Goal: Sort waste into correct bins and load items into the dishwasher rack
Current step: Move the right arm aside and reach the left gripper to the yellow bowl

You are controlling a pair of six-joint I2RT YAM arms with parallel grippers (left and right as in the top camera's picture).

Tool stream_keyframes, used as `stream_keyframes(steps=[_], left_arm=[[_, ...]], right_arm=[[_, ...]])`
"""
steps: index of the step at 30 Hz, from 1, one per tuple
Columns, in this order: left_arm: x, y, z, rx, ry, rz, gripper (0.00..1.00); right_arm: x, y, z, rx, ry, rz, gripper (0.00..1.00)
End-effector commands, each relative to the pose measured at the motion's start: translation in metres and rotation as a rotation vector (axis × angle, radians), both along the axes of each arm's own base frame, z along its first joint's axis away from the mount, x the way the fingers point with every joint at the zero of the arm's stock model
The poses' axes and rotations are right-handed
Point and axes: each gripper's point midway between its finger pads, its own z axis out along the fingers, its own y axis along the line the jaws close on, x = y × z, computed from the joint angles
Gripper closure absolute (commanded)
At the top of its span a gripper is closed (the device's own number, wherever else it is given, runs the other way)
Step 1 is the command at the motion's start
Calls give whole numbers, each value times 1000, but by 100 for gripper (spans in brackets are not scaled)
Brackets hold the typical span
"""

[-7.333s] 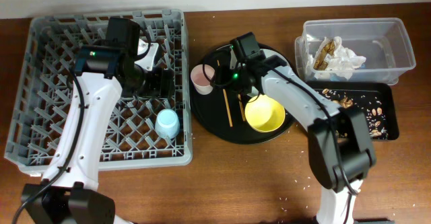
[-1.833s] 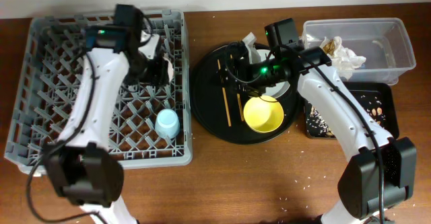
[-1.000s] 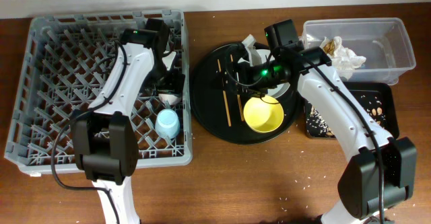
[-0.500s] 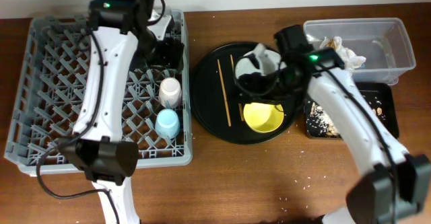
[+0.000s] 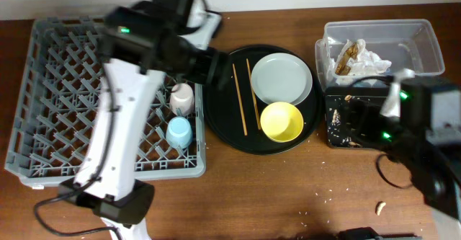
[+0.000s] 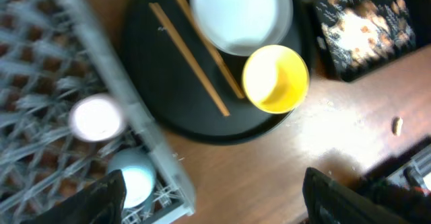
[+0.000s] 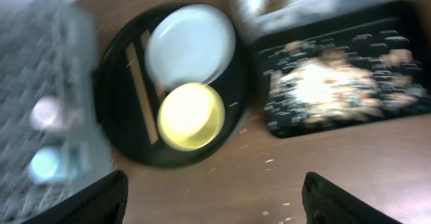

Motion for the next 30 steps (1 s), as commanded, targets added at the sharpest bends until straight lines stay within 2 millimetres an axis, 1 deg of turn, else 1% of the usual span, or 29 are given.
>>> stream_keyframes(steps=[1,3,4,7,9,12,14,17,19,22,24,29,30], left_arm=[[6,-41,-54,20,74,-45,18],[11,-64,-85,18,87,-61,18],[13,-76,-110,19,114,-47,18],[13,-89,-152,25,164,-14,18],[11,-99,-184,40,194,-17,19],[4,-112,-219,68,225,-39,19],[0,-120,-238,97,235,-56,20],[-1,-125,-253,127,231,-66,25],[0,-122,-263,159,235,-34,27],[-1,-120,-276,175,255,-19,33],[-1,-120,-279,180,261,-19,44],[-1,-121,-279,176,260,-20,65],[-1,-121,-279,176,260,-20,68]], right_arm=[[-8,-32,7,-43,-22,-166,17],[-12,-33,5,-45,-6,-171,17],[-13,-33,3,-46,6,-170,17],[-14,-33,-3,-49,37,-170,17],[-12,-33,-7,-52,60,-169,16],[-7,-33,-13,-53,87,-167,17],[-3,-30,-18,-43,110,-158,17],[0,-30,-23,-44,137,-156,17],[1,-30,-26,-45,149,-155,17],[1,-30,-27,-46,159,-155,18],[1,-30,-27,-47,160,-155,18],[1,-30,-27,-47,160,-155,18],[1,-30,-27,-47,160,-155,18]])
